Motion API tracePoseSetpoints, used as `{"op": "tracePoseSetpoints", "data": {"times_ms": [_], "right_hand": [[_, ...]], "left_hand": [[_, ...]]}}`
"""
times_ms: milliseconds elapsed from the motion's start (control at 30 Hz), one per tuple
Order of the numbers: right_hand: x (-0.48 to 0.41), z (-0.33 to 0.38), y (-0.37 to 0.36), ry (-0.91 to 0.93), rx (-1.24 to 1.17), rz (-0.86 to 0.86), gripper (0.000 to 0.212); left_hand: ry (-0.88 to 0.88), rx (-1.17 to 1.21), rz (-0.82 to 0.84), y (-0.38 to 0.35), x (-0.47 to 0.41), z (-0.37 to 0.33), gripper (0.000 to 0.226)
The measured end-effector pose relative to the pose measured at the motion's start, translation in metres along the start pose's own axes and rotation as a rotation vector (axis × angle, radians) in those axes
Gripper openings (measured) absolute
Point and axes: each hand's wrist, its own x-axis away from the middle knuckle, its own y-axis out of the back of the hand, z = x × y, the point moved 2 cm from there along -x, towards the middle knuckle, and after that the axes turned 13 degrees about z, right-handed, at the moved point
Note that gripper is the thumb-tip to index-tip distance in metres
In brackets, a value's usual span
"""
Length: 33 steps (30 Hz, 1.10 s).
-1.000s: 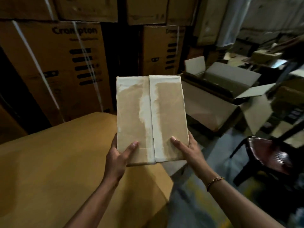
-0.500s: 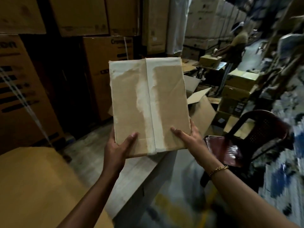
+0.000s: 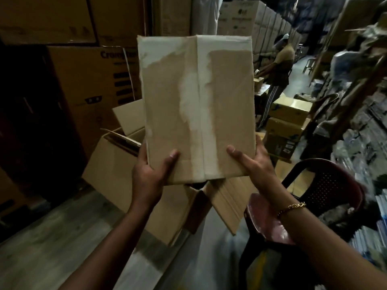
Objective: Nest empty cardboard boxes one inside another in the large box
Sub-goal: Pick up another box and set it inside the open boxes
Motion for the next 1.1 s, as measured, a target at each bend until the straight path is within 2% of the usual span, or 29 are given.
{"op": "tracePoseSetpoints", "data": {"times_ms": [133, 233, 333, 400, 500, 733, 900, 1100], "right_hand": [[-0.056, 0.014, 0.026, 0.027, -0.068, 0.002, 0.073], [-0.098, 0.029, 0.043, 0.054, -0.068, 0.084, 0.077], [-0.141, 0.040, 0.057, 0.104, -0.043, 0.180, 0.069], [-0.172, 0.041, 0.065, 0.132, -0.041, 0.230, 0.060], [-0.222, 0.026, 0.076, 0.134, -0.061, 0.300, 0.065], [-0.315, -0.025, 0.096, 0.044, -0.048, 0.558, 0.074], [-0.353, -0.038, 0.092, -0.042, -0.008, 0.736, 0.048], [-0.383, -0.066, 0.082, -0.117, 0.068, 0.840, 0.046]], "left_hand": [[-0.048, -0.027, -0.017, -0.017, -0.051, -0.020, 0.080], [-0.058, -0.041, -0.072, -0.022, -0.082, -0.036, 0.078], [-0.076, -0.059, -0.125, -0.028, -0.106, -0.046, 0.072], [-0.071, -0.089, -0.154, -0.037, -0.121, -0.048, 0.074], [-0.055, -0.138, -0.249, -0.056, -0.146, -0.042, 0.078], [0.086, -0.148, -0.427, -0.106, -0.188, -0.007, 0.052], [0.197, -0.118, -0.516, -0.114, -0.201, 0.013, 0.060], [0.308, -0.062, -0.573, -0.120, -0.207, 0.043, 0.048]]}}
